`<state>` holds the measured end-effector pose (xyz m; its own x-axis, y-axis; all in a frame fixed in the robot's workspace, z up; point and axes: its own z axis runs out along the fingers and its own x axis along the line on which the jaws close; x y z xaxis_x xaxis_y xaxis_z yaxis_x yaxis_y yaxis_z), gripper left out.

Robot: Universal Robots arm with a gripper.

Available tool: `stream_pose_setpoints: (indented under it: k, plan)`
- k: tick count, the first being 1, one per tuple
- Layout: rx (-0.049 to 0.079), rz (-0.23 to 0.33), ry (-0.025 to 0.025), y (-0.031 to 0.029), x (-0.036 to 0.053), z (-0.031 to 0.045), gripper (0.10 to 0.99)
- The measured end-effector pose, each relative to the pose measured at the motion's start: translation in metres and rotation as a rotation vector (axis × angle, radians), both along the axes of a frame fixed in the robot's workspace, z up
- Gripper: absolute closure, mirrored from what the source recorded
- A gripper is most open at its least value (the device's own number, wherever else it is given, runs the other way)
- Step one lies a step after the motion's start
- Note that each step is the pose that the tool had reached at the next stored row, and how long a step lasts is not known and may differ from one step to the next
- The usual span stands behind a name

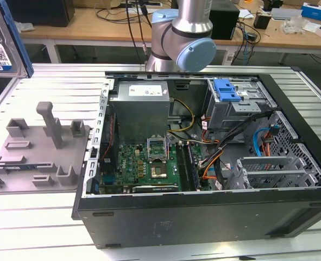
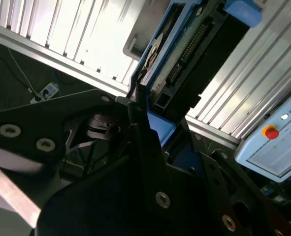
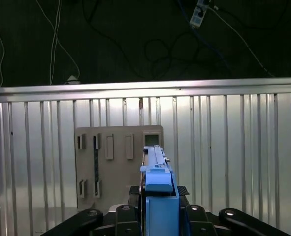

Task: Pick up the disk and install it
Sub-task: 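Pick up the disk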

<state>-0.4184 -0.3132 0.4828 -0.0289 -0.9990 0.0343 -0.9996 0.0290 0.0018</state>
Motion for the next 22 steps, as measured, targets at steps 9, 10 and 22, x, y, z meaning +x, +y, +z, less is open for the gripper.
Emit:
stream_pose_setpoints:
  k: [9,10,22]
  plan:
    - [0.0,0.0,0.0003,-0.0138,0.0051,0.0011,0.718]
    - [0.0,0.0,0.0003,-0.0174,0.0079,0.0013,0.718]
    - [0.0,0.001,0.0018,-0.0555,0.0552,0.0015,0.718]
